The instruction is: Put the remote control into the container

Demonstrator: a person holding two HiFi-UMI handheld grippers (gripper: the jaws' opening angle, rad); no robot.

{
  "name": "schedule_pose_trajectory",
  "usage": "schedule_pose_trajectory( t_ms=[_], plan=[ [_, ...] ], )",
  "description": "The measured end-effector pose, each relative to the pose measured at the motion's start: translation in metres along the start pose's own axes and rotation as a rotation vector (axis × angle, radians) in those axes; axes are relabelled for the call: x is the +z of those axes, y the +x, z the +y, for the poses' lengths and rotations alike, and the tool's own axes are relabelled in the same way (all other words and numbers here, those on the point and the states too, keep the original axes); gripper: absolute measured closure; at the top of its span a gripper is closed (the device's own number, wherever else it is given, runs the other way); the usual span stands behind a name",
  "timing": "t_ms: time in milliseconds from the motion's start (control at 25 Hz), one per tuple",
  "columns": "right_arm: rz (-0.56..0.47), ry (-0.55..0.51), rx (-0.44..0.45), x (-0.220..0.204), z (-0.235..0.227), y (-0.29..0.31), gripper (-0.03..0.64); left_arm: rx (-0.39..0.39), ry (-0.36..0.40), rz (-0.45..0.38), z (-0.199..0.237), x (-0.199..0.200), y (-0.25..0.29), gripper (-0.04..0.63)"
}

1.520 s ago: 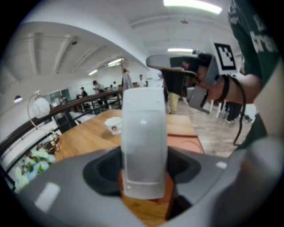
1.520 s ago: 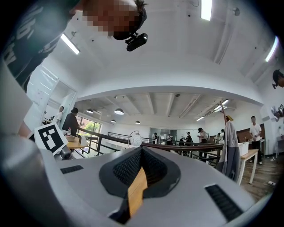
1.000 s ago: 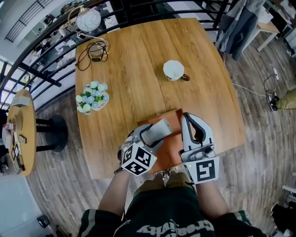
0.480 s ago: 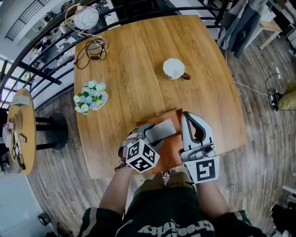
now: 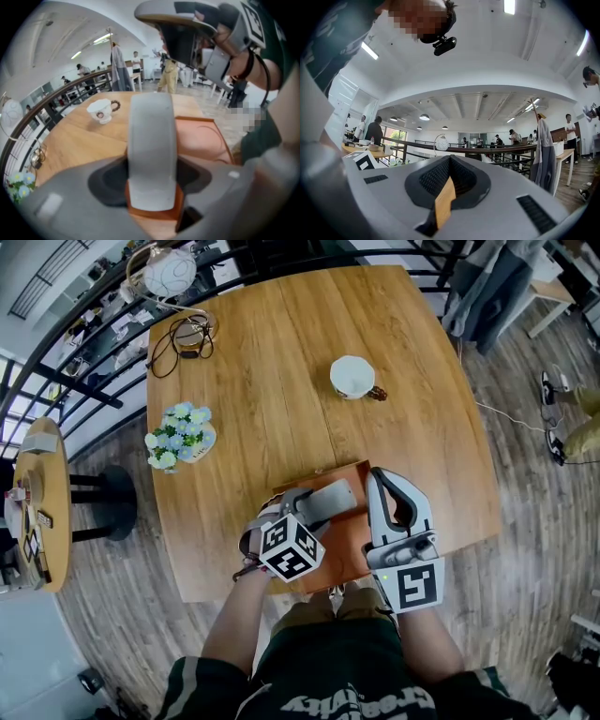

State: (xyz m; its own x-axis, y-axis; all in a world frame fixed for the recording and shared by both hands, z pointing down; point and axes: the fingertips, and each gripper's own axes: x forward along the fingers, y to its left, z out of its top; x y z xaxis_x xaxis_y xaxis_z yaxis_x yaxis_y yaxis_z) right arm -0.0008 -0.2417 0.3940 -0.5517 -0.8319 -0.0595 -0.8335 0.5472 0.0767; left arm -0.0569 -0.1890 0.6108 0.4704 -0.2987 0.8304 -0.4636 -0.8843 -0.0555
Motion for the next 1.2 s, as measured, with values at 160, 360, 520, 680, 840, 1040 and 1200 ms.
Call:
schedule_pose_trajectory(
  t_ms=[160, 360, 520, 680, 840, 1040, 1200],
  plan=[
    [0.011, 0.017, -0.005, -0.005, -0.002, 0.000, 0.601, -0.017, -0.006, 0.028, 0.001, -0.004, 0.007, 0.313],
    [0.025, 0.037, -0.008, -0.011, -0.003, 0.001, 0.601, -0.044, -0.001, 0.074, 0.001, -0.012, 0.016, 0.312],
    [0.035, 0.037, -0.010, -0.016, -0.005, 0.000, 0.601, -0.050, -0.006, 0.095, 0.004, -0.014, 0.021, 0.311],
    [0.031, 0.037, -0.015, -0.018, -0.008, -0.002, 0.601, -0.060, -0.008, 0.113, 0.003, -0.016, 0.026, 0.311],
    [0.034, 0.031, -0.013, -0.020, -0.010, -0.003, 0.601, -0.074, -0.018, 0.128, 0.002, -0.018, 0.031, 0.311],
    [0.045, 0.026, -0.017, -0.023, -0.016, -0.004, 0.601, -0.081, -0.031, 0.145, 0.003, -0.021, 0.039, 0.311],
    [0.049, 0.028, -0.024, -0.024, -0.020, -0.006, 0.601, -0.093, -0.031, 0.165, 0.000, -0.026, 0.045, 0.311]
  ],
)
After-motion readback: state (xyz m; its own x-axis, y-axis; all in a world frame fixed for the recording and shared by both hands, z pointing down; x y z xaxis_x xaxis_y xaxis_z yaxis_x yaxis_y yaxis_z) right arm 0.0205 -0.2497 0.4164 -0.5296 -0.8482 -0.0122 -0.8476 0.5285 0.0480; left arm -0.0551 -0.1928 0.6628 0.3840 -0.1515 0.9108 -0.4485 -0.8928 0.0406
